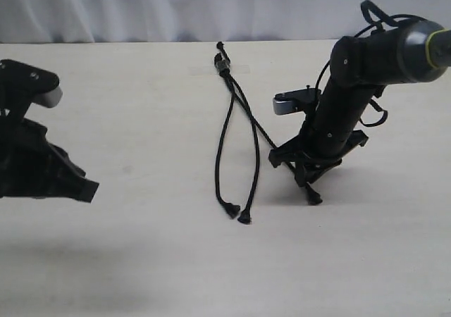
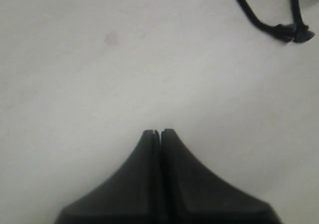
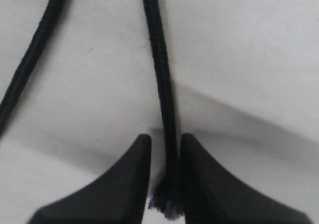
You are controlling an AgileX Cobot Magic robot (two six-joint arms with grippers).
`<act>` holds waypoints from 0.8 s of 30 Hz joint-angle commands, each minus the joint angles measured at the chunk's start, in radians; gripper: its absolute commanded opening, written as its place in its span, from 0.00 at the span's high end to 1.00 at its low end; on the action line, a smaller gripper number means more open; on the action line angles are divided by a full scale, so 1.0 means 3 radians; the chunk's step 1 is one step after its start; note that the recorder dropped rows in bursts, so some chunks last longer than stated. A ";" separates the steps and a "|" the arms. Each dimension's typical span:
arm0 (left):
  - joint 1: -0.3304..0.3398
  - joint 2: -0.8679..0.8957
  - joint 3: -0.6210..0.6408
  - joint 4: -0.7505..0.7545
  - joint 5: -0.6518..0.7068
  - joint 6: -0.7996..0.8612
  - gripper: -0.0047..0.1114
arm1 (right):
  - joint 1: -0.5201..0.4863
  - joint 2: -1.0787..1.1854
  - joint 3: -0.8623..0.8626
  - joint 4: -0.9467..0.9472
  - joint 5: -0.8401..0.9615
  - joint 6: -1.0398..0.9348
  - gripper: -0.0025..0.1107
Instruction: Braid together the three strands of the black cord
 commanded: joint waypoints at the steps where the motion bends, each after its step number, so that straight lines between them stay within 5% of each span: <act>1: -0.0032 0.0417 -0.0487 0.0015 0.0264 -0.0014 0.96 | -0.0018 -0.0084 -0.0029 0.0065 -0.0005 -0.0040 0.58; 5: -0.0278 0.1170 -0.1183 0.0091 0.0561 -0.0074 0.96 | -0.0152 -0.0404 -0.0036 0.0149 0.0017 0.0059 0.51; 9: -0.0804 0.2170 -0.2098 0.0282 0.0899 -0.0260 0.95 | -0.0570 -0.0860 0.0220 0.0377 -0.0051 0.0072 0.51; 13: -0.1212 0.3000 -0.2963 0.0353 0.1216 -0.0260 0.72 | -0.1019 -0.1266 0.0618 0.0371 -0.0092 0.0046 0.51; 17: -0.1346 0.3323 -0.3342 0.0360 0.1111 -0.0260 0.53 | -0.1316 -0.1631 0.1075 0.0348 -0.0323 0.0021 0.51; 24: -0.1354 0.3534 -0.3365 0.0366 0.0877 -0.0260 0.53 | -0.1359 -0.1797 0.1362 0.0374 -0.0674 -0.0127 0.51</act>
